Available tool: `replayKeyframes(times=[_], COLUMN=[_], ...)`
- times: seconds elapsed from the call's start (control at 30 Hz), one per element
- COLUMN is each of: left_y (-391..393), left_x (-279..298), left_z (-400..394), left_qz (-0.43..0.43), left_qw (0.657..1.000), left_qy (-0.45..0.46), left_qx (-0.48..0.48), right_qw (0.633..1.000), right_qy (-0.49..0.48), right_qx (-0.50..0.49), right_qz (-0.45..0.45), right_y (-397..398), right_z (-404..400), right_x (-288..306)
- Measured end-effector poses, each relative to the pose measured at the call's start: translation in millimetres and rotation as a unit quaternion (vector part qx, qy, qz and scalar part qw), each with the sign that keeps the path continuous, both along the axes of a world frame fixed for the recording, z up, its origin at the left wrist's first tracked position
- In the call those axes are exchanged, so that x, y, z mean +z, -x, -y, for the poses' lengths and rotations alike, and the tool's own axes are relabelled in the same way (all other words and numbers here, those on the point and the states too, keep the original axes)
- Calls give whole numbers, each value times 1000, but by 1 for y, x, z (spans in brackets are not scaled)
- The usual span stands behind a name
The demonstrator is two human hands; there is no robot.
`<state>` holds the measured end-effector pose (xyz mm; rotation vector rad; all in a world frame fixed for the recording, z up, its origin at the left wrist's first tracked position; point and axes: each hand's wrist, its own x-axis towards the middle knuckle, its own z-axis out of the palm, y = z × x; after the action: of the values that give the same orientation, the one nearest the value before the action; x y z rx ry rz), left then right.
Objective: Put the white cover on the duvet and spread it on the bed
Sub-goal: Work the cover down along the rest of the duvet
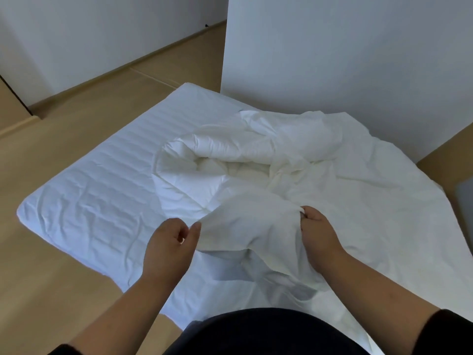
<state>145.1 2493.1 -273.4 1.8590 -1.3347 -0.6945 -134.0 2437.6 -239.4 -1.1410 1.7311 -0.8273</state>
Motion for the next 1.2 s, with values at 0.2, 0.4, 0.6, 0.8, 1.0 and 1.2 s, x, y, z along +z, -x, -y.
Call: replayKeyframes(times=[0.2, 0.4, 0.6, 0.8, 1.0, 1.2], left_y=[46, 40, 52, 86, 70, 75], left_x=[15, -8, 44, 78, 25, 6], left_z=[-16, -2, -29, -23, -14, -18], left_qz=[-409, -467, -351, -248, -288, -599], left_qw=[839, 859, 920, 911, 910, 759], left_qy=[-346, -211, -69, -33, -272, -236], left_qx=[-97, 7, -157, -328, -125, 98], right_qw=[996, 994, 978, 956, 996, 964], right_qy=[3, -62, -48, -42, -26, -176], right_qx=[-18, 47, 194, 267, -25, 171], right_qz=[82, 76, -59, -111, 83, 101], right_y=[-30, -40, -40, -37, -38, -53], right_z=[-9, -27, -34, -16, -28, -31], right_x=[0, 1, 6, -5, 2, 0])
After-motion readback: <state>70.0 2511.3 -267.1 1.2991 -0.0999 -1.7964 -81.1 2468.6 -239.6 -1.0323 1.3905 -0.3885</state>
